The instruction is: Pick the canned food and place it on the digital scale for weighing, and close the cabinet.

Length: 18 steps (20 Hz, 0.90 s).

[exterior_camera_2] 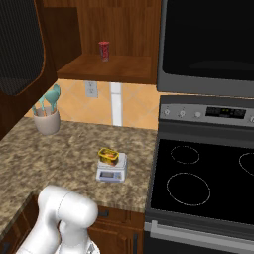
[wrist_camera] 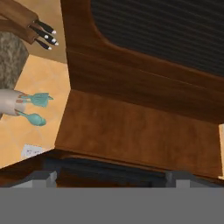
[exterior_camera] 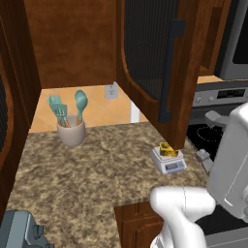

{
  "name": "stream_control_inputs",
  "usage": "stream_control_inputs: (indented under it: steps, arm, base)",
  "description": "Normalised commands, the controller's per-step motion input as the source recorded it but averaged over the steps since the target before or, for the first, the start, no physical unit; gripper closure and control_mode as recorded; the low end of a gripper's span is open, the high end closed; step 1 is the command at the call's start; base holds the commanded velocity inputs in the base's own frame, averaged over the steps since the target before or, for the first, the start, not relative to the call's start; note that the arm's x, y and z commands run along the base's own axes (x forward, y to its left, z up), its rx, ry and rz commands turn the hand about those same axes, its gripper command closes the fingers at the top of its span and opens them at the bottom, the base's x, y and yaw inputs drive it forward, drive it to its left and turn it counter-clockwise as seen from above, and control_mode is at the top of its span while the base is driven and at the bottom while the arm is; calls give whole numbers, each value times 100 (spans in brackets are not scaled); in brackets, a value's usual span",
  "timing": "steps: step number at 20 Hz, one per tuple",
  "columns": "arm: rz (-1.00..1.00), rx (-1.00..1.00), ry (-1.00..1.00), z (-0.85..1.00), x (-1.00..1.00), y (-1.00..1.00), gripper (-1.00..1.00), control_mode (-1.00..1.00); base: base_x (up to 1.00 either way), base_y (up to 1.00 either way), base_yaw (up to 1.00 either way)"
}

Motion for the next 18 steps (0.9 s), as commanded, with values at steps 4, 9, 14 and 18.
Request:
stream_control_inputs:
  steps: [4,9,14,18]
  arm:
    - [-20,-2,-15,-41,69,90,-100,-100]
    - [-5,13,-16,-60,76,21,-100,-100]
    - [-3,16,-28,-99,87,12,-100,-100]
    - [0,8,-35,-99,92,24,-100,-100]
  base:
    - [0,0,0]
    - [0,0,0]
    - [0,0,0]
    - [0,0,0]
